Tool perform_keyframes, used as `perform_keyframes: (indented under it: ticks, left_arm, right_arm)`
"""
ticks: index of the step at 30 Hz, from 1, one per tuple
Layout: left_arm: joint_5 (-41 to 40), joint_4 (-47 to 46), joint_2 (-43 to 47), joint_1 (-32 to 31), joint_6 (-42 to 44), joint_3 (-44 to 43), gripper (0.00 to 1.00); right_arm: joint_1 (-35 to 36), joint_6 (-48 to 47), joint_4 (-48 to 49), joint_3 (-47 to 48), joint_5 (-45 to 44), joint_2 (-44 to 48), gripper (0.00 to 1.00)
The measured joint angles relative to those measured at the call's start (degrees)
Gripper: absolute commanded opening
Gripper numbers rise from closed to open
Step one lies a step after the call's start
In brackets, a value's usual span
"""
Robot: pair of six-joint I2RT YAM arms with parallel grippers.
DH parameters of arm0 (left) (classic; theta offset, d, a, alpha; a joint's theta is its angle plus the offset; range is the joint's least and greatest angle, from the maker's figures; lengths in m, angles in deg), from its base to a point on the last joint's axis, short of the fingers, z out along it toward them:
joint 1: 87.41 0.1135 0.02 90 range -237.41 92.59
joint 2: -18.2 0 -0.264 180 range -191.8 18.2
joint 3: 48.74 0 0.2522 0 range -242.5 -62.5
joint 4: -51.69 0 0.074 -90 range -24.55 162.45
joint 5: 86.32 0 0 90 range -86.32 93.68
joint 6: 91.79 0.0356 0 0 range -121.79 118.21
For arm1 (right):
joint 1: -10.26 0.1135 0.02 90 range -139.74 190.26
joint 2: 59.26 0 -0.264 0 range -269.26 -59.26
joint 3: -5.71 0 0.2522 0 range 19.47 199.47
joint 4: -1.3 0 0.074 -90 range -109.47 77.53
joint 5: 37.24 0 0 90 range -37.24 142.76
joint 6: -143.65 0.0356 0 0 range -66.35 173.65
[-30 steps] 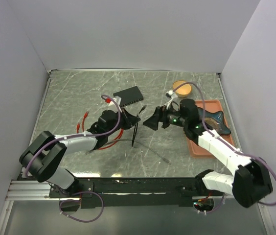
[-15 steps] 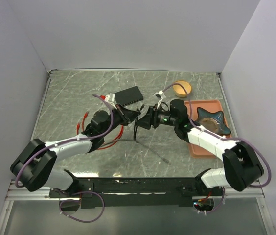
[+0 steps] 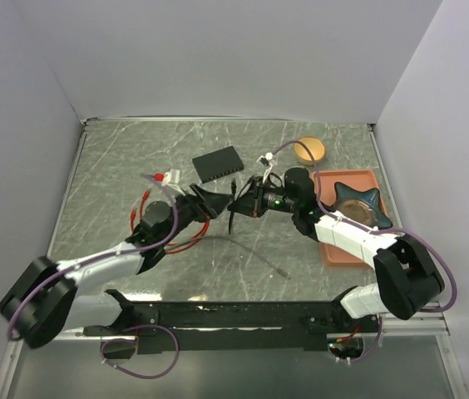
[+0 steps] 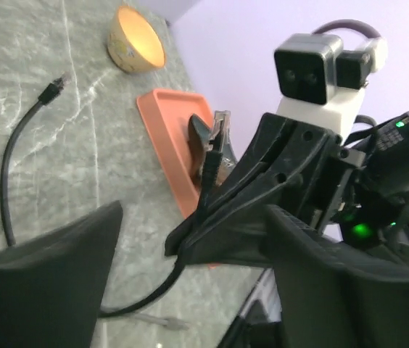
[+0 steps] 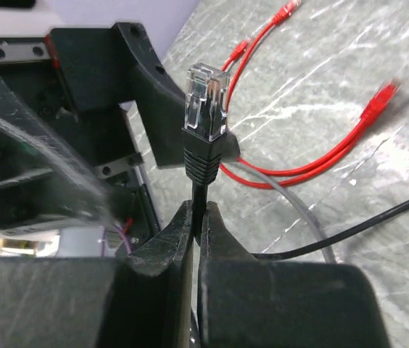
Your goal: Insert the plug into the switch port
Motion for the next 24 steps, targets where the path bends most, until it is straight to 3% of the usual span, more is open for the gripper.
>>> perform_keyframes:
  ticks: [10,16,24]
  left_arm:
    - [-9.3,5.7,18.7,0.1,3.0,3.2,0.89]
    - [-7.1,6.5,17.1,0.3,6.4,3.0,0.81]
    - [0.5,4.1,12.2,0.4,8.5,2.5,0.63]
  right_arm:
    - [0.0,-15.6,-17.2,8.0,4.3,1.7,0.0]
    - [0.1,-23.9,-25.6,9.6,9.6,2.7,0.0]
    - [0.5,-27.7,-30.4,10.4,15.4,3.2,0.0]
